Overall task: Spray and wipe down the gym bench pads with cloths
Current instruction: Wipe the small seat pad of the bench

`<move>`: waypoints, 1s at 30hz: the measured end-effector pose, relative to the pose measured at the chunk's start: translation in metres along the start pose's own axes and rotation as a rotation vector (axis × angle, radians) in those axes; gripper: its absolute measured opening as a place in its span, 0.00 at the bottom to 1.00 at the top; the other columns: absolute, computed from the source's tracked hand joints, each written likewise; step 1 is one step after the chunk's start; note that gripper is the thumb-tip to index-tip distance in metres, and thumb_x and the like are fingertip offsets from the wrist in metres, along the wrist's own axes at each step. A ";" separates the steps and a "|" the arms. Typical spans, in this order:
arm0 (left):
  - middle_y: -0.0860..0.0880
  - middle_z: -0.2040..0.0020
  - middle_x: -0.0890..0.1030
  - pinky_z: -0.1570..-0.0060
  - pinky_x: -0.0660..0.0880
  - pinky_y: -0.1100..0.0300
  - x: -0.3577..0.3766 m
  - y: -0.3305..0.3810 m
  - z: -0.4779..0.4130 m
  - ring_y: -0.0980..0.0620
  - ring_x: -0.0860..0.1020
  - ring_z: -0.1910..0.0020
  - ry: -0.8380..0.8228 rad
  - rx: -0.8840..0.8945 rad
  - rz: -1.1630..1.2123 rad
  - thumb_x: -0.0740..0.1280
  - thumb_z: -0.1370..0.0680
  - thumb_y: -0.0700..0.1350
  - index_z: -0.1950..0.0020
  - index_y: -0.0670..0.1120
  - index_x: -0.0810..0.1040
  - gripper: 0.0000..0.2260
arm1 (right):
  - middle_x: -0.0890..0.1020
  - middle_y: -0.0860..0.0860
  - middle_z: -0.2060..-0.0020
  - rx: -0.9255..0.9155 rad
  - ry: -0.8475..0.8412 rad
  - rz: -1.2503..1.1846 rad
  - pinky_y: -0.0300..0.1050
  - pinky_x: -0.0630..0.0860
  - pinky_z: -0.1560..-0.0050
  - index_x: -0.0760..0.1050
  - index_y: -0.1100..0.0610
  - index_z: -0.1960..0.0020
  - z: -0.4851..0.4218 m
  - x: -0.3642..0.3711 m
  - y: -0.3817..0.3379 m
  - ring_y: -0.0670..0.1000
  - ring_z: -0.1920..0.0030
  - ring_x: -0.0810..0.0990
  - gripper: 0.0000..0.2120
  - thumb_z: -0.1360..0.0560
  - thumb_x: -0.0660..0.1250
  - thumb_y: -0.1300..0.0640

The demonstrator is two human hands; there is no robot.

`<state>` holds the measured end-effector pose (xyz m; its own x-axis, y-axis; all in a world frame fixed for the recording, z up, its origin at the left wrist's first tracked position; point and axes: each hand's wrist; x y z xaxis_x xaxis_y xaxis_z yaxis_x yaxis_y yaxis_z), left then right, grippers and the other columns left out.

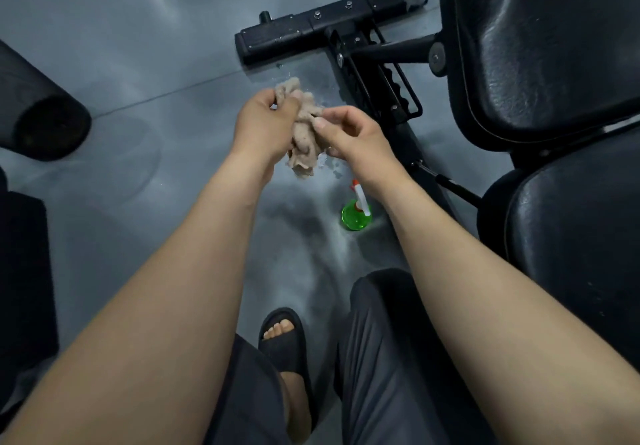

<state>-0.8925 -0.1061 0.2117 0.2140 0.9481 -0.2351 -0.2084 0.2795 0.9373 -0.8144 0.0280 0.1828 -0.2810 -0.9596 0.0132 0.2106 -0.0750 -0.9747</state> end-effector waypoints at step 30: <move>0.51 0.39 0.78 0.57 0.73 0.63 -0.005 0.033 0.029 0.54 0.76 0.55 -0.296 -0.013 0.034 0.61 0.24 0.33 0.36 0.58 0.76 0.24 | 0.74 0.58 0.62 -0.052 0.019 -0.033 0.46 0.69 0.65 0.71 0.51 0.57 0.004 -0.030 -0.084 0.54 0.64 0.72 0.05 0.23 0.63 0.55</move>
<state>-0.8726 -0.1057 0.2508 0.4754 0.8720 -0.1167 -0.2317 0.2521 0.9396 -0.8195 0.0621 0.2653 -0.3049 -0.9515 0.0413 0.1524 -0.0916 -0.9841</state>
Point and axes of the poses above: each hand's wrist, its own z-axis away from the middle knuckle, its own x-axis out of the palm, y = z × x
